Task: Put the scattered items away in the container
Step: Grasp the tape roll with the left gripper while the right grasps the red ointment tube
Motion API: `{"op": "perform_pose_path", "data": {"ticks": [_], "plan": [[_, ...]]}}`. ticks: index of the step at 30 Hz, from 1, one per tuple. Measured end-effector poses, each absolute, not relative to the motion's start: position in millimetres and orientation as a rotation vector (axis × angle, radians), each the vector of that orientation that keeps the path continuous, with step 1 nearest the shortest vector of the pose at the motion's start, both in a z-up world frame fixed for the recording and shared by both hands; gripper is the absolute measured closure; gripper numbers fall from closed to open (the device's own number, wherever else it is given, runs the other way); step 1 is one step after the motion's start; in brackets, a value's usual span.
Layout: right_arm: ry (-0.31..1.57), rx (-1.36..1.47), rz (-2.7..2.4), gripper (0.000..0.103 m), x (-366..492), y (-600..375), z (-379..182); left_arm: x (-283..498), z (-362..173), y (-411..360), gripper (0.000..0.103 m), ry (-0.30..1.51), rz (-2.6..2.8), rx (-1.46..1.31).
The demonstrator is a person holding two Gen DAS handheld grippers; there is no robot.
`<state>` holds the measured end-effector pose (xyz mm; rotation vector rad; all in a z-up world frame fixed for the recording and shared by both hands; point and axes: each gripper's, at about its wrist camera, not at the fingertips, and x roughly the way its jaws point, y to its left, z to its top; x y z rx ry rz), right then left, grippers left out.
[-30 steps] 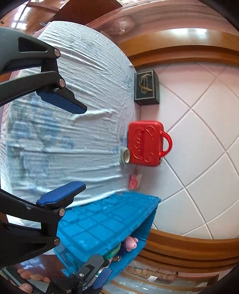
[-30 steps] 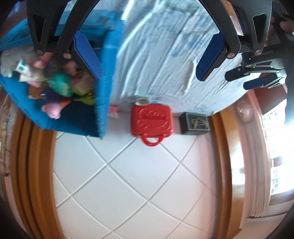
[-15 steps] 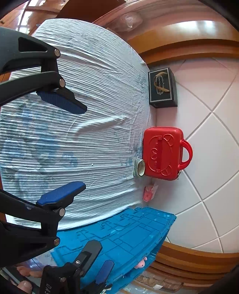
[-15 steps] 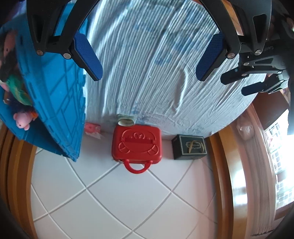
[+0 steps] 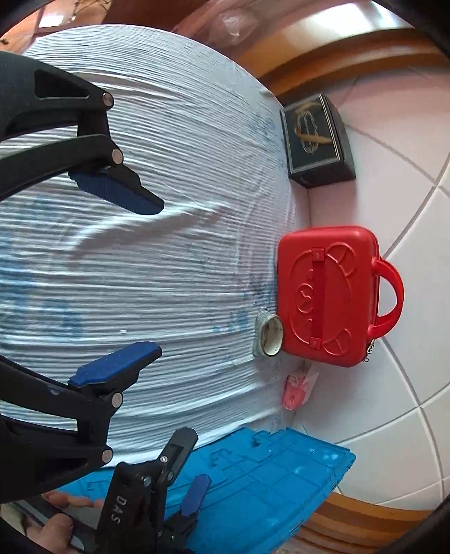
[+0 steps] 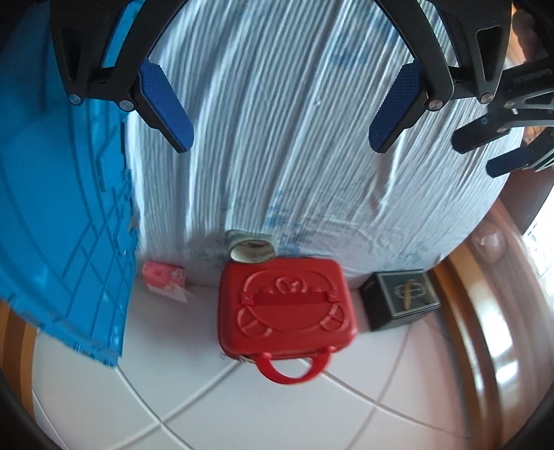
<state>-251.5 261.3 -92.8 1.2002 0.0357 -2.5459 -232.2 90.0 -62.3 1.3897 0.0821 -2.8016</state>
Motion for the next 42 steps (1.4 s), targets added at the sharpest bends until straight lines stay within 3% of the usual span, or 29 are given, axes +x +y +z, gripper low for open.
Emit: {"op": "perform_pose_path", "data": {"ticks": [13,19,25,32,42], "plan": [[-0.101,1.407,-2.665,0.0,-450.4,265.1,-174.3,-479.0,-160.5,105.8,0.028,0.048,-2.903,1.421],[-0.081,1.439,-2.702,0.0,-481.1,275.5,-193.9,-542.5,-214.4,128.8,0.028,0.063,-2.877,1.577],[-0.067,1.462,-2.721,0.0,-484.7,284.9,-206.6,-518.6,-246.8,112.5,0.025,-0.051,-2.783,1.623],[-0.095,1.51,-2.624,0.0,-484.1,264.7,-229.9,-494.2,-242.5,62.1,0.026,-0.138,-2.668,1.521],[-0.096,1.533,-2.301,0.0,-461.3,177.6,-258.3,-439.2,-201.2,16.4,0.026,0.119,-2.697,1.479]]}}
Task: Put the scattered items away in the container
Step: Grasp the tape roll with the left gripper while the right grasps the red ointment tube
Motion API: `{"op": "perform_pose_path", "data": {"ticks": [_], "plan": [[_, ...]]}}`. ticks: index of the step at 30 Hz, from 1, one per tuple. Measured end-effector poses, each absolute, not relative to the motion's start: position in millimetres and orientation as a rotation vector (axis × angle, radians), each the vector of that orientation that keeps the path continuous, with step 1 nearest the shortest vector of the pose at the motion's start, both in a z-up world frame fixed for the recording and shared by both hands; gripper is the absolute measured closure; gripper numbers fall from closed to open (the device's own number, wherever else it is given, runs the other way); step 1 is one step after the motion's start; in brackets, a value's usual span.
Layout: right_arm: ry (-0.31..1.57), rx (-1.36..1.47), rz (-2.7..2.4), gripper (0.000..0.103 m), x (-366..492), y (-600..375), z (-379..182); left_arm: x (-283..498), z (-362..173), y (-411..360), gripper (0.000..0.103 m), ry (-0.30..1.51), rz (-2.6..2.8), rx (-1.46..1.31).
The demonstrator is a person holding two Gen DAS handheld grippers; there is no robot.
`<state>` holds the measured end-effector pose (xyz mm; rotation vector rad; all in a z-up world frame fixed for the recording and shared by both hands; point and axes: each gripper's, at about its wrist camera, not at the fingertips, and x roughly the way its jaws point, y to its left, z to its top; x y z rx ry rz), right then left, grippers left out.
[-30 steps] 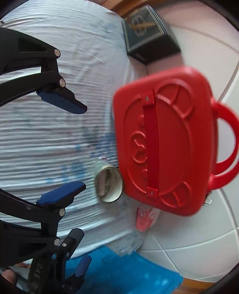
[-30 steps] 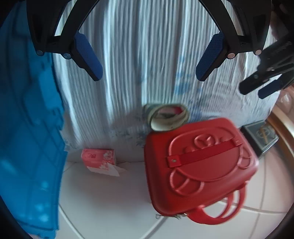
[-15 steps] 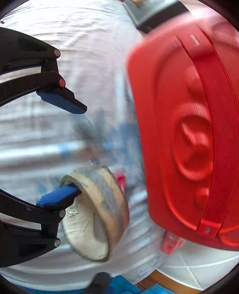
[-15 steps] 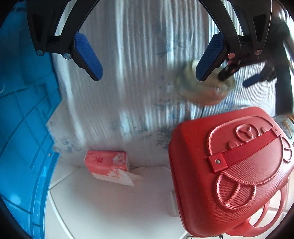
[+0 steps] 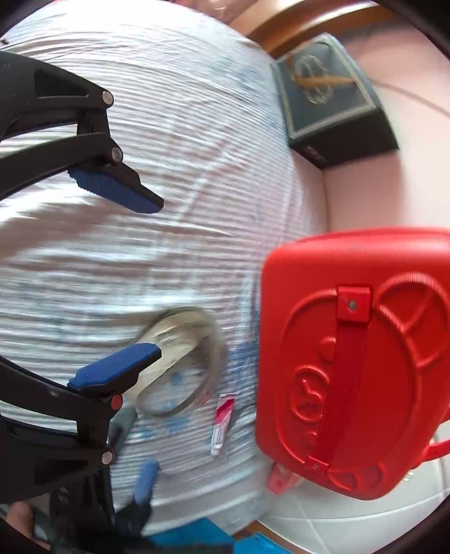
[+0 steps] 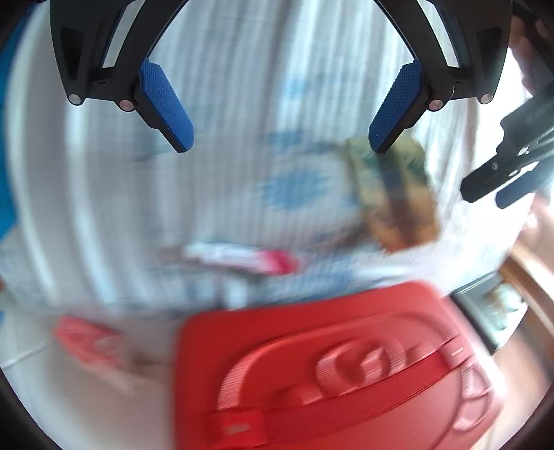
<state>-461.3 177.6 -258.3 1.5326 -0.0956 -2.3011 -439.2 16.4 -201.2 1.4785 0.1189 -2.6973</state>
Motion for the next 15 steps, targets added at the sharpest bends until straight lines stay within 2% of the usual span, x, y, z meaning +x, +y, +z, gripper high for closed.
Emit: {"op": "perform_pose_path", "data": {"ticks": [4,7,11,15], "plan": [[-0.003,1.501,-2.296,0.001,-451.9,163.9,-254.5,-440.9,-207.5,7.0,0.026,0.276,-2.677,1.534],[-0.008,1.501,-2.38,0.0,-451.5,186.9,-247.0,-443.8,-206.4,16.8,0.026,0.373,-2.717,1.552],[-0.045,1.501,-2.54,0.0,-448.3,233.4,-231.2,-459.1,-210.5,51.4,0.026,0.365,-2.752,1.571],[-0.065,1.507,-2.602,0.0,-454.4,256.9,-225.8,-479.2,-242.8,70.8,0.024,0.342,-2.716,1.664]]}}
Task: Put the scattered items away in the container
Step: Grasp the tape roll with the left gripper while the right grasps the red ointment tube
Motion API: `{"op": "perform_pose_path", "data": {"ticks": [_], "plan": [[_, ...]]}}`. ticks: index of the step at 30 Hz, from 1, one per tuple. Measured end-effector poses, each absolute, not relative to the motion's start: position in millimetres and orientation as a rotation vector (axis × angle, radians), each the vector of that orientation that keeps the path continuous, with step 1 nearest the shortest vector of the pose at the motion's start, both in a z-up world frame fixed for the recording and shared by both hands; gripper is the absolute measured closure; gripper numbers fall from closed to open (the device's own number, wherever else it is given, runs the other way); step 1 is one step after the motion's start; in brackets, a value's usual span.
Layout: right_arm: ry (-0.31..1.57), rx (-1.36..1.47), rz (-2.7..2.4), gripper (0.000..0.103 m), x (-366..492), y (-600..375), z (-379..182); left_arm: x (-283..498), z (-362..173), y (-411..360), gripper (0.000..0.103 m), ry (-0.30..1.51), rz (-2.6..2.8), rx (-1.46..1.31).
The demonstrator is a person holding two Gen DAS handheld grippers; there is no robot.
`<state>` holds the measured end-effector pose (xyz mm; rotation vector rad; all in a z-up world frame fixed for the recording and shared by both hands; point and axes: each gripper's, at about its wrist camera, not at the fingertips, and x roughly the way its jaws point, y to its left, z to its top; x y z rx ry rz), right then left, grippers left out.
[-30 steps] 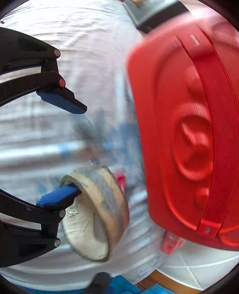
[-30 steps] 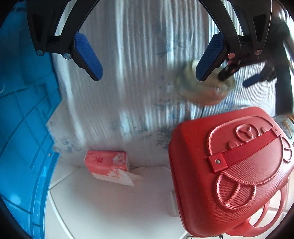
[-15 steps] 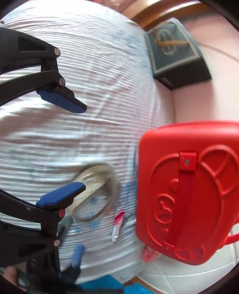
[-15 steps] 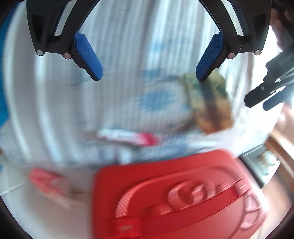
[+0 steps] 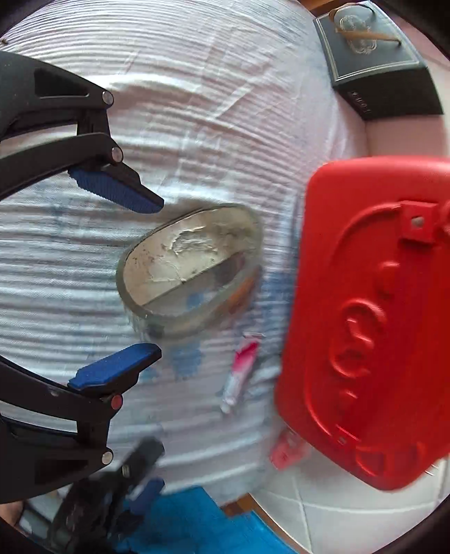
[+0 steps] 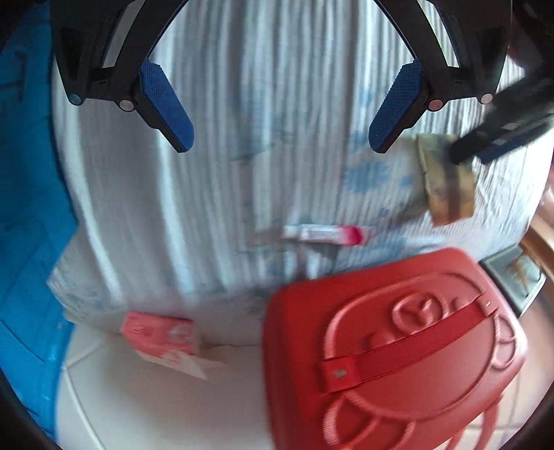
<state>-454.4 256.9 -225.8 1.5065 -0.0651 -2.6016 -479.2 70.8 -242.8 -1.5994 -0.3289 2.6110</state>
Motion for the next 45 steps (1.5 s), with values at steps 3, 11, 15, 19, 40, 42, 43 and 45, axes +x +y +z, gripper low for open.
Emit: {"op": "perform_pose_path", "data": {"ticks": [3,11,15,19,40,42,43,45], "plan": [[-0.039,1.497,-2.593,0.0,-461.1,254.3,-231.3,-479.2,-242.3,78.8,0.027,-0.12,2.668,-1.557],[0.096,1.436,-2.526,0.016,-500.5,224.4,-252.2,-494.9,-243.7,81.2,0.034,0.373,2.656,-1.593],[0.162,1.383,-2.51,0.015,-523.1,212.1,-256.5,-495.2,-223.1,76.0,0.025,0.137,2.636,-1.458],[0.181,1.366,-2.477,0.007,-541.8,206.7,-262.9,-517.6,-232.7,78.4,0.016,0.135,2.671,-1.491],[0.238,1.308,-2.416,0.044,-520.5,191.8,-267.6,-513.4,-246.4,78.8,0.031,-0.01,2.706,-1.529],[0.237,1.311,-2.449,0.041,-526.4,189.4,-269.5,-513.6,-245.5,79.4,0.029,-0.016,2.718,-1.517],[0.24,1.311,-2.465,0.039,-527.7,187.6,-270.0,-513.3,-244.8,79.2,0.029,-0.02,2.726,-1.51],[0.236,1.313,-2.496,0.04,-529.0,186.1,-270.9,-512.0,-243.3,78.8,0.029,-0.019,2.734,-1.494]]}}
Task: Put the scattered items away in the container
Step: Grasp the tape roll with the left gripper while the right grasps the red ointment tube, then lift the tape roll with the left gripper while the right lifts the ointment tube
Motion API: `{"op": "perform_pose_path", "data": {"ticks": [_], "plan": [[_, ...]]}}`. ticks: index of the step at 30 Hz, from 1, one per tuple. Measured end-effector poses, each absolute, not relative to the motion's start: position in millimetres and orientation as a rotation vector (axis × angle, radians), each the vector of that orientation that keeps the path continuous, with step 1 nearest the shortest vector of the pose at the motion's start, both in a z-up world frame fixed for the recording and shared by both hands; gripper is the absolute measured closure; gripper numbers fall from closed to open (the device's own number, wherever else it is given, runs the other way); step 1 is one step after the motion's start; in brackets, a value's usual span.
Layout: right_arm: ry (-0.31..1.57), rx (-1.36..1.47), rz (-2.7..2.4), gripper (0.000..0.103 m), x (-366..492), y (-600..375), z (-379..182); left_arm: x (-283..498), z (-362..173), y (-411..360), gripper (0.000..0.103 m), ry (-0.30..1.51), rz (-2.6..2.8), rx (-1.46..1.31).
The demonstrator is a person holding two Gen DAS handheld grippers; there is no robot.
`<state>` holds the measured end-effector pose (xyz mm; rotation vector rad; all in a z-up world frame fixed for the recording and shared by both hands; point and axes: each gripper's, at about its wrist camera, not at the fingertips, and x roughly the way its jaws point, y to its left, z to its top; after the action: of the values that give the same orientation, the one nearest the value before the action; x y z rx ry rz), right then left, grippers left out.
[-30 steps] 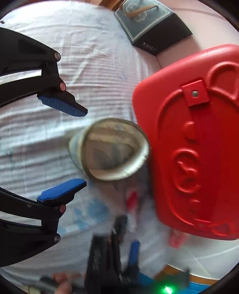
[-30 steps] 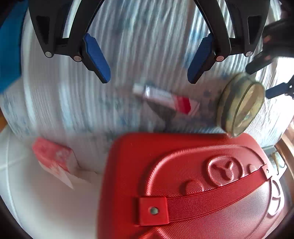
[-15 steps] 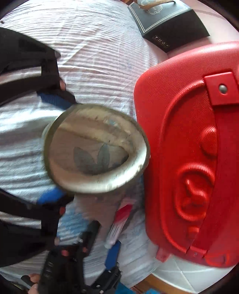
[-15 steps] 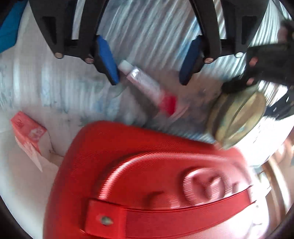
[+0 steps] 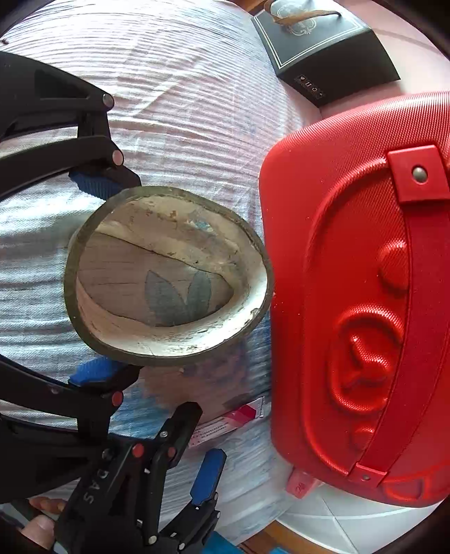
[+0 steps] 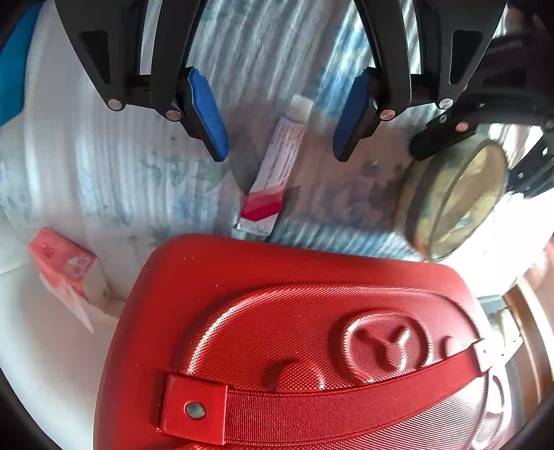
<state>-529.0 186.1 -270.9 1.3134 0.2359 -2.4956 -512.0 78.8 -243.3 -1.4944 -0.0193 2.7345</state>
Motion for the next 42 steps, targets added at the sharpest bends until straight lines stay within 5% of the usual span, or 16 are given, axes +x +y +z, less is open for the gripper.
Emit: {"op": "perform_pose_path", "data": {"ticks": [3,5,7,19,22,25,28,30,32,33,42], "plan": [[0.234,1.315,-2.526,0.056,-527.0,183.9,-270.1,-510.6,-240.4,76.3,0.034,-0.03,2.746,-1.484],[0.248,1.322,-2.518,0.081,-525.0,179.9,-268.5,-485.5,-236.0,97.9,0.034,-0.043,2.754,-1.498],[0.254,1.336,-2.509,0.086,-522.3,177.6,-268.1,-478.8,-232.4,98.5,0.034,-0.068,2.746,-1.518],[0.13,1.304,-2.47,0.086,-436.5,186.1,-227.5,-374.8,-161.2,106.0,0.039,-0.031,2.821,-1.437],[0.098,1.265,-2.467,0.086,-401.6,192.0,-206.5,-346.9,-138.8,94.4,0.05,-0.062,2.839,-1.403],[0.098,1.219,-2.461,0.086,-364.9,186.6,-178.7,-317.2,-116.6,84.7,0.072,-0.062,2.863,-1.371],[0.094,1.192,-2.456,0.086,-336.2,186.2,-156.4,-294.7,-108.5,72.3,0.072,-0.097,2.863,-1.377],[0.093,1.199,-2.44,0.086,-314.7,187.5,-150.1,-275.7,-110.0,64.1,0.07,-0.107,2.867,-1.391],[0.11,1.207,-2.42,0.086,-294.6,190.5,-153.7,-266.4,-118.9,52.9,0.036,-0.127,2.853,-1.435],[0.117,1.213,-2.412,0.086,-287.0,191.3,-157.6,-262.2,-125.6,50.2,0.029,-0.143,2.846,-1.452],[0.111,1.299,-2.339,0.086,-279.1,173.5,-197.4,-259.6,-165.7,15.1,0.027,-0.205,2.834,-1.555]]}}
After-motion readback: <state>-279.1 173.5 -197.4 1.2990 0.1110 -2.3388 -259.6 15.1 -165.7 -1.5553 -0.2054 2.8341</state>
